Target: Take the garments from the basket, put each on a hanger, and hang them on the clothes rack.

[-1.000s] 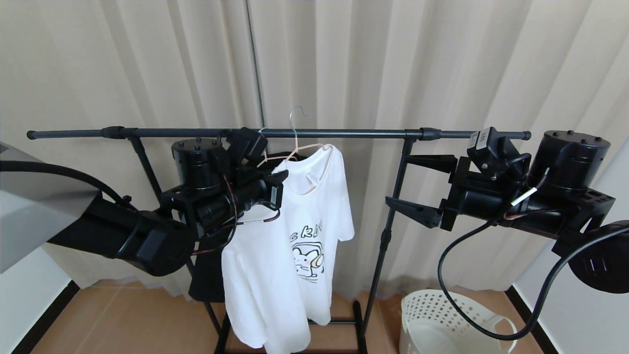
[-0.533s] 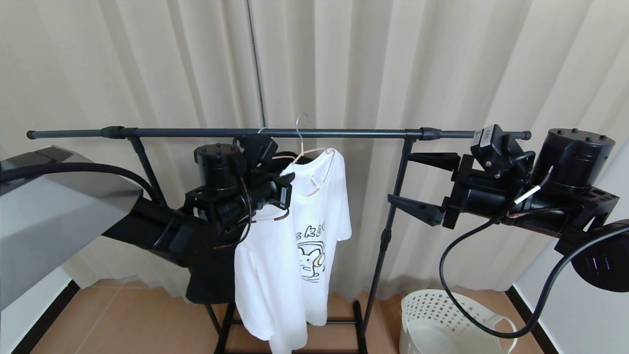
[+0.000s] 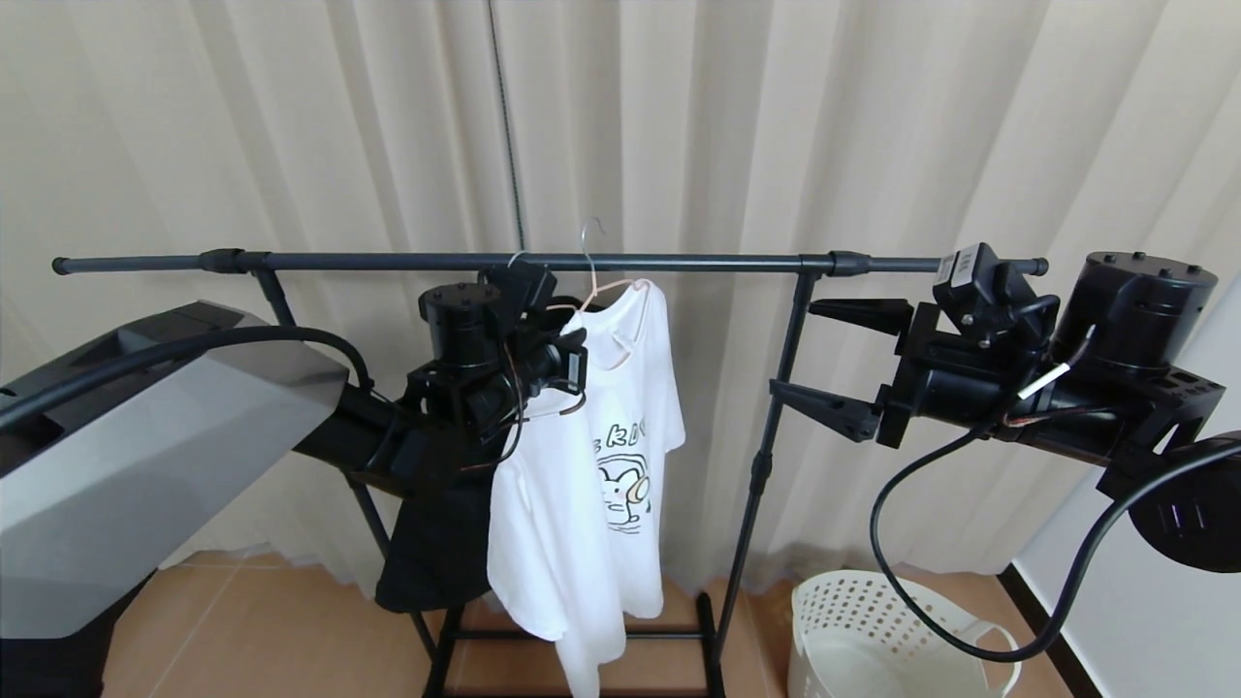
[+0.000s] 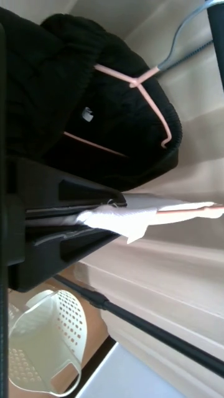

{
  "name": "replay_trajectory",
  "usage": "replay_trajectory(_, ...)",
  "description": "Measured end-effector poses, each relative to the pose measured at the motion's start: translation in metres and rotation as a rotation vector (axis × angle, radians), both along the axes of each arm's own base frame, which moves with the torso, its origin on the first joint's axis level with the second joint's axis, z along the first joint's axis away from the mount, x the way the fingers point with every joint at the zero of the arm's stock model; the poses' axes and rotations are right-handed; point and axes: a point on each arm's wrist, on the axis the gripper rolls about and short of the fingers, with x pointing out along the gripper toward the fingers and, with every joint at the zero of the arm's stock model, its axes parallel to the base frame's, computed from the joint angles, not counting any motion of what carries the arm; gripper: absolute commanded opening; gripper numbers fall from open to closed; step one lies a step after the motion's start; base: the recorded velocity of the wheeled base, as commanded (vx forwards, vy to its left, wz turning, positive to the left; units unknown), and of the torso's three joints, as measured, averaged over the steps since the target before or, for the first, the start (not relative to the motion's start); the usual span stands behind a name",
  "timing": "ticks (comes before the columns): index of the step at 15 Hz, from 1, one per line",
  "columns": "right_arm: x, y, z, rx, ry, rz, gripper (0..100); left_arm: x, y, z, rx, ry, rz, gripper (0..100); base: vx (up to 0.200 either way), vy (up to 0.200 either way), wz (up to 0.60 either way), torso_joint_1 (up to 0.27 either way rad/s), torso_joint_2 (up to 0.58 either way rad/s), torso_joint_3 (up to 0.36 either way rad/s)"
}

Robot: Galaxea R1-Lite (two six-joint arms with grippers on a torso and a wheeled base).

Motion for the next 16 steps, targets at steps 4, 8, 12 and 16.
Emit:
replay_trajectory(4,0.001,-0.001,0.000,0.000,0.000,-0.003,100,0.014,-0.006,-0.009,-0.035,0.007,0.004,0,0.000,0.000,0.00,0.000,0.00,0.000)
replay_trajectory(8,0.002,-0.002,0.000,0.000,0.000,-0.007,100,0.024,-0.009,-0.017,-0.048,0.010,0.008,0,0.000,0.000,0.00,0.000,0.00,0.000)
replay_trajectory(12,0.003,-0.002,0.000,0.000,0.000,-0.008,100,0.029,-0.011,-0.025,-0.056,0.022,0.008,0,0.000,0.000,0.00,0.000,0.00,0.000)
replay_trajectory(16,0.003,-0.002,-0.001,0.000,0.001,-0.008,100,0.029,-0.012,-0.029,-0.065,0.039,0.009,0,0.000,0.000,0.00,0.000,0.00,0.000)
